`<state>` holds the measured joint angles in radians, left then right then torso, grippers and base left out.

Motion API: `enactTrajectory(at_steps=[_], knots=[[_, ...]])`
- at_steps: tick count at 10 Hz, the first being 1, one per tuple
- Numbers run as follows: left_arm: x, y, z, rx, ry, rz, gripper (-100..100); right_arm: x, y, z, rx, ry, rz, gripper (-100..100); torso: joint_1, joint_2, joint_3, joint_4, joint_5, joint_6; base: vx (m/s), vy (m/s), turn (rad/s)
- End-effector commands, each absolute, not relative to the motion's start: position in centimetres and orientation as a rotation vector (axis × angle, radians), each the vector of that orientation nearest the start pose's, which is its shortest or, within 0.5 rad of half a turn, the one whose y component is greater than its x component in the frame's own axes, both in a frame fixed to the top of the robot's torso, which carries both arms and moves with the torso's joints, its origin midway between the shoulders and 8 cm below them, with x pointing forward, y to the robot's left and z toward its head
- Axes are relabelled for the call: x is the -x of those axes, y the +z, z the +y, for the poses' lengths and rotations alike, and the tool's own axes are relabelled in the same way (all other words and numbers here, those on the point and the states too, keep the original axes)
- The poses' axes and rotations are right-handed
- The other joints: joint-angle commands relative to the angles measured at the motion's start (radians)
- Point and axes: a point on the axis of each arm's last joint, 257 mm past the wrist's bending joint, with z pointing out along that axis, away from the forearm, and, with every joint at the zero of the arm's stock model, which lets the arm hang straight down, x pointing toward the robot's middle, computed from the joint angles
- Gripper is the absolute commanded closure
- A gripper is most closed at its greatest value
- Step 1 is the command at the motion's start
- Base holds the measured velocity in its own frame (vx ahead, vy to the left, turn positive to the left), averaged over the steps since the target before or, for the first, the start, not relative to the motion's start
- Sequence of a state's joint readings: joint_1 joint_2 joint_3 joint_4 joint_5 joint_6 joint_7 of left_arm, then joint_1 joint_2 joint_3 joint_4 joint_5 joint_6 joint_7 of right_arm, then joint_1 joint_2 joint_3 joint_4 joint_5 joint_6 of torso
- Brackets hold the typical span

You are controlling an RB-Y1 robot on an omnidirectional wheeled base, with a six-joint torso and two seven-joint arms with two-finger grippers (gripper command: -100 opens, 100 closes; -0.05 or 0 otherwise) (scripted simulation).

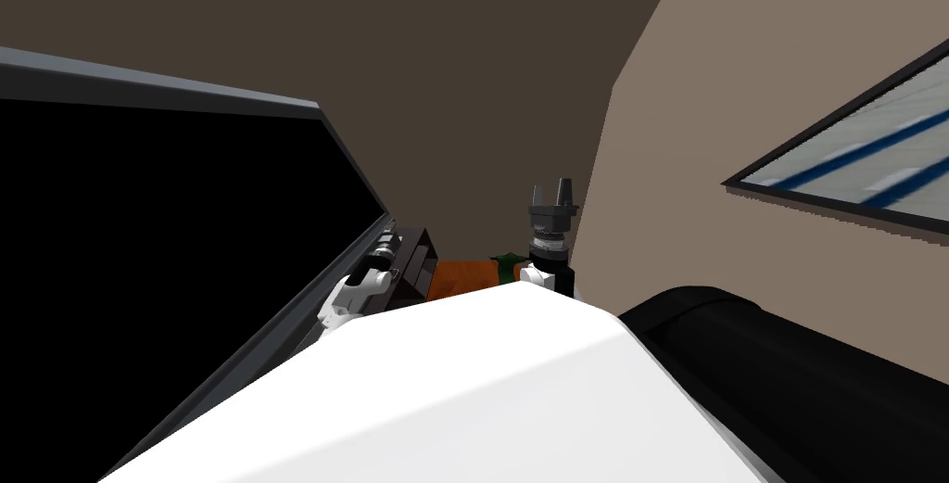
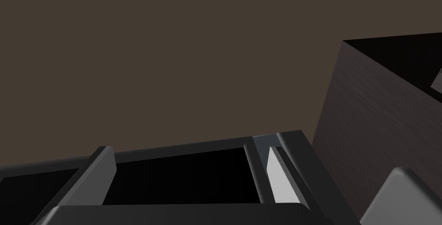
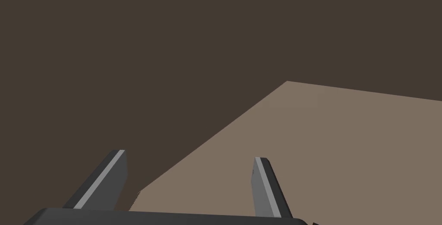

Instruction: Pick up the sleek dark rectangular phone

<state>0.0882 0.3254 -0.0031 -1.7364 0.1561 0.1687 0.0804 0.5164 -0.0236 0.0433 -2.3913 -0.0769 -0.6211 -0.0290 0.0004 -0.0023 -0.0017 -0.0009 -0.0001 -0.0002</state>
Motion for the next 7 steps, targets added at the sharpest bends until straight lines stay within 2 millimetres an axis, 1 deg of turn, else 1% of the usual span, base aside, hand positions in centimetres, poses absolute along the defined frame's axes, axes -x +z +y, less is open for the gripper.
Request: enactTrajectory(at_steps=[1,2,7], knots=[[-52.79,-23.56,32.12,1.239,-1.039,1.370,-100,-29.55,8.66,-26.71,-0.528,1.462,0.423,0,0.000,0.000,0.000,0.000,0.000,0.000,0.020,-0.004,0.029],[-52.66,-24.51,32.41,1.259,-1.022,1.384,-100,-29.55,8.66,-26.71,-0.528,1.462,0.423,0,0.000,0.000,0.000,0.000,0.000,0.000,0.019,0.002,-0.010],[-52.66,-24.51,32.41,1.259,-1.022,1.384,-100,-29.56,8.66,-26.71,-0.528,1.462,0.423,0,0.000,0.002,0.001,0.001,0.000,0.000,0.005,0.000,0.000]])
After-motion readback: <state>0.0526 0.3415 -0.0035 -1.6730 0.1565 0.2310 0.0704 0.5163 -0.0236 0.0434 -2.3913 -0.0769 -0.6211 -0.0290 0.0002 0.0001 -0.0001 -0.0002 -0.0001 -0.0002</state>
